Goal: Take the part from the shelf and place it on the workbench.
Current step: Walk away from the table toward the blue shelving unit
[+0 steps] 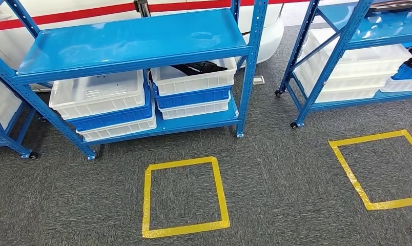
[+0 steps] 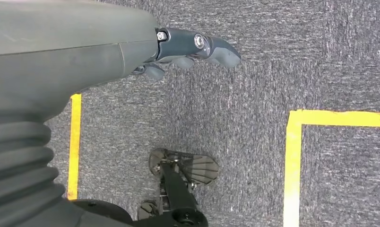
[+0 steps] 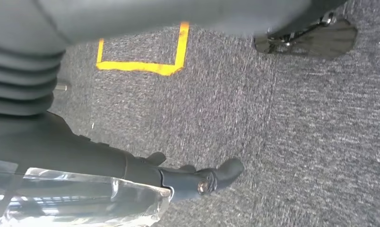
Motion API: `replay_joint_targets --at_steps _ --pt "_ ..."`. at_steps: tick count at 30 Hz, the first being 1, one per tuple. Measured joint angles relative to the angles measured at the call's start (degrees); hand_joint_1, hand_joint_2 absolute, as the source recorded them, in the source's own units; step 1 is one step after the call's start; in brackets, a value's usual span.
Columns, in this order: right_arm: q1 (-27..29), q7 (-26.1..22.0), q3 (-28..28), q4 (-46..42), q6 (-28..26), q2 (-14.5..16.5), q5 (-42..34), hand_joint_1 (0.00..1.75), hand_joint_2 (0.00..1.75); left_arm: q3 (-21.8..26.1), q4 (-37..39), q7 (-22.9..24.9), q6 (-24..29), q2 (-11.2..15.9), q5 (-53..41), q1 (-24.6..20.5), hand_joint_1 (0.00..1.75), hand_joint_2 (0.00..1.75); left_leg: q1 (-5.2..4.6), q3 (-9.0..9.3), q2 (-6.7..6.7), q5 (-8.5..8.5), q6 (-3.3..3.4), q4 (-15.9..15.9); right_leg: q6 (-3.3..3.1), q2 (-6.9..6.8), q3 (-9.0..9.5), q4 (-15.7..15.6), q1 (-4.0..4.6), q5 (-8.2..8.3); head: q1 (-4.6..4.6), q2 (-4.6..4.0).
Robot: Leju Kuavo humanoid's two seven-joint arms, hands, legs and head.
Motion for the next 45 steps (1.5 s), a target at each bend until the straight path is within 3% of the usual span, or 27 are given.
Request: replay_joint_targets --at_steps 2,3,4,5,8,10,12,14,15,17,19,20,22,23,25,27,29,32,33,34,35,36,38,39,41,43,45 --pt "0.06 -0.65 -0.01 0.0 0.44 0.01 0.02 0.0 0.0 0.04 0.01 -0.06 0.0 0.02 -0.02 0.02 0.0 1.75 -0.02 -3.3 -0.39 -4.15 -0.09 7.45 -0.35 0.09 -0.38 0.03 0.44 0.22 -0.11 0.01" --pt "0.1 -0.86 -0.01 0.0 0.51 0.01 0.1 0.0 0.0 0.1 0.01 -0.08 0.0 0.03 -0.04 0.04 0.0 1.75 -0.04 -4.55 -0.43 -5.17 0.02 10.26 -0.45 0.14 -0.54 0.04 0.69 0.29 -0.13 0.01" --pt "0.14 -0.99 -0.01 0.0 0.54 0.01 0.22 0.0 0.0 0.17 0.01 -0.08 0.01 0.04 -0.07 0.07 0.0 1.75 -0.1 -4.97 -0.43 -5.14 0.29 11.33 -0.54 0.2 -0.65 0.04 0.94 0.35 -0.12 0.01" --pt "0.17 -1.07 -0.01 0.0 0.55 -0.01 0.37 0.0 0.0 0.23 0.01 -0.09 0.01 0.04 -0.1 0.1 0.0 1.75 -0.22 -4.21 -0.47 -3.99 0.76 10.04 -0.63 0.3 -0.69 0.04 1.19 0.41 -0.12 0.01" --pt "0.16 -1.22 0.01 0.0 0.85 0.13 0.77 0.0 0.0 0.31 0.02 -0.15 0.03 0.18 -0.24 0.09 0.0 1.75 -1.2 1.6 -0.86 0.93 3.19 -0.72 -0.71 0.64 -0.61 -0.04 1.69 0.6 0.05 0.0" --pt "0.09 -1.26 0.04 0.0 1.11 0.35 1.11 0.0 0.87 0.36 0.02 -0.21 0.07 0.31 -0.31 0.07 0.0 1.75 -2.0 3.12 -0.92 1.73 4.29 -3.85 -0.48 0.67 -0.66 -0.17 1.46 0.83 0.15 0.0" --pt "0.01 -1.25 0.2 0.0 1.23 0.55 1.51 0.0 1.75 0.44 0.02 -0.26 0.11 0.35 -0.32 0.07 0.0 1.75 -2.32 3.38 -0.82 2.4 4.78 -4.92 0.11 0.59 -0.66 -0.62 1.42 1.2 -0.07 0.0" --pt "-0.02 -1.21 0.37 0.0 1.25 0.51 1.84 0.0 1.75 0.54 0.02 -0.27 0.13 0.33 -0.32 0.03 0.0 1.75 -2.12 4.1 -0.88 3.78 4.95 -7.07 0.45 0.4 -1.24 0.16 1.66 0.63 -0.05 -0.01" --pt "-0.03 -1.19 0.4 0.0 1.24 0.39 1.96 0.0 1.75 0.62 0.01 -0.27 0.13 0.28 -0.32 0.0 0.0 1.75 -1.96 4.35 -0.94 4.46 4.89 -8.01 0.33 0.32 -2.24 2.16 1.74 -0.57 0.05 -0.01" --pt "-0.03 -1.19 0.42 0.0 1.26 0.15 2.12 0.0 1.75 0.81 0.02 -0.24 0.13 0.16 -0.32 0.0 0.0 1.75 -1.9 4.01 -1.1 5.02 4.67 -8.48 0.03 0.27 -5.59 9.37 1.48 -4.21 0.13 -0.01" --pt "0.05 -1.18 0.42 0.0 1.32 -0.03 2.2 0.0 1.75 0.96 0.04 -0.19 0.14 0.08 -0.32 0.05 0.0 1.75 -1.89 3.54 -1.45 5.28 4.25 -8.43 0.59 0.27 -7.75 14.52 1.19 -6.04 0.13 0.0" --pt "0.1 -1.17 0.43 0.0 1.35 -0.14 2.22 0.0 1.75 1.01 0.04 -0.18 0.15 0.03 -0.32 0.06 0.0 1.75 -1.84 3.38 -1.73 5.4 4.03 -8.37 1.23 0.27 -7.06 13.74 1.02 -5.54 0.14 0.0" --pt "0.12 -1.17 0.44 0.0 1.42 -0.34 2.24 0.0 1.75 1.04 0.04 -0.17 0.15 -0.07 -0.32 0.05 0.0 1.75 -1.75 3.07 -2.41 5.41 3.47 -7.82 2.55 0.62 -2.46 5.92 0.51 -2.86 0.16 0.01" --pt "0.07 -1.17 0.45 0.0 1.48 -0.39 2.24 0.0 1.75 1.06 0.03 -0.17 0.16 -0.1 -0.32 0.04 0.0 1.75 -1.82 2.8 -2.74 5.22 3.06 -7.32 2.72 0.93 -0.32 2.01 0.41 -1.72 0.2 0.01" --pt "-0.03 -1.17 0.56 0.0 1.57 -0.39 2.25 0.0 1.75 1.08 0.03 -0.17 0.21 -0.1 -0.32 0.04 0.0 1.75 -1.97 2.31 -3.19 4.71 2.22 -6.41 1.86 1.18 1.47 -1.56 0.5 -0.9 0.17 0.01" --pt "-0.08 -1.16 0.74 0.0 1.67 -0.38 2.26 0.0 1.75 1.12 0.03 -0.17 0.25 -0.08 -0.32 0.09 0.0 1.75 -1.8 2.08 -3.45 4.58 1.62 -6.1 0.58 0.69 1.42 -1.43 0.6 -0.73 0.08 0.0" --pt "-0.06 -1.14 0.89 0.0 1.83 -0.34 2.28 0.0 1.75 1.19 0.04 -0.17 0.26 -0.07 -0.3 0.18 0.0 1.75 -1.43 1.43 -3.03 3.62 1.16 -4.6 -0.28 0.22 1.73 -1.5 0.35 -0.4 -0.03 -0.01" --pt "0.06 -1.11 0.97 0.0 2.03 -0.24 2.31 0.0 1.75 1.25 0.05 -0.16 0.26 -0.09 -0.25 0.19 0.0 1.75 -1.14 -2.92 -1.45 -2.04 0.24 5.04 -0.9 -0.7 1.8 -1.51 0.46 -0.18 -0.33 -0.01" --pt "0.09 -1.07 0.98 0.0 2.08 -0.23 2.31 0.0 1.75 1.26 0.05 -0.16 0.26 -0.09 -0.24 0.19 0.0 1.75 -1.08 -4.71 -1.21 -3.54 0.04 8.69 -0.93 -1.05 1.75 -1.5 0.57 -0.21 -0.33 0.0" --pt "0.11 -1.03 0.98 0.0 2.1 -0.24 2.31 0.0 1.75 1.26 0.05 -0.16 0.26 -0.09 -0.24 0.22 0.0 1.75 -1.04 -5.81 -1.1 -3.99 -0.01 10.77 -0.97 -1.43 1.71 -1.48 0.67 -0.25 -0.34 0.0" --pt "0.12 -0.97 0.99 0.0 2.11 -0.25 2.31 0.0 1.75 1.27 0.05 -0.15 0.26 -0.09 -0.23 0.25 0.0 1.75 -1.01 -5.87 -1.01 -3.32 0.07 10.72 -1.02 -1.79 1.72 -1.48 0.75 -0.29 -0.34 0.01" --pt "0.1 -0.93 1.0 0.0 2.13 -0.25 2.32 0.0 1.75 1.27 0.05 -0.16 0.26 -0.09 -0.23 0.27 0.0 1.75 -1.01 -4.72 -0.82 -1.64 0.3 8.32 -1.05 -2.12 1.79 -1.49 0.84 -0.33 -0.34 0.01" --pt "0.03 -0.88 1.03 0.0 2.14 -0.12 2.43 0.0 1.75 1.28 0.04 -0.16 0.28 -0.06 -0.23 0.21 0.0 1.75 -1.27 -0.57 0.6 2.12 1.12 0.22 -0.98 -2.72 2.0 -1.5 1.11 -0.48 -0.34 0.01" --pt "0.0 -0.87 1.07 0.0 2.14 -0.05 2.5 0.0 1.75 1.28 0.04 -0.16 0.32 -0.04 -0.23 0.14 0.0 1.75 -1.52 0.98 1.26 3.24 1.54 -2.9 -0.83 -2.98 2.06 -1.52 1.3 -0.58 -0.29 0.01" --pt "-0.05 -0.84 1.2 0.0 2.14 0.05 2.62 0.0 1.75 1.3 0.03 -0.17 0.4 -0.01 -0.24 0.04 0.0 1.75 -1.99 1.86 1.63 3.64 2.18 -5.02 -0.37 -3.61 2.14 -1.6 1.52 -0.71 -0.27 0.01" --pt "-0.13 -0.82 1.32 -0.02 2.13 0.03 2.73 0.0 0.87 1.31 0.04 -0.18 0.45 0.01 -0.23 0.08 0.0 1.75 -2.04 2.01 0.64 4.12 2.81 -5.76 0.21 -4.06 2.26 -1.71 1.62 -0.83 -0.3 0.01" --pt "-0.13 -0.82 1.36 -0.05 2.06 -0.07 2.91 0.0 0.0 1.32 0.04 -0.23 0.46 -0.04 -0.22 0.05 0.0 1.75 -1.8 2.49 -0.19 5.05 3.56 -7.06 0.19 -2.78 1.14 0.77 1.73 -2.34 -0.08 0.01"
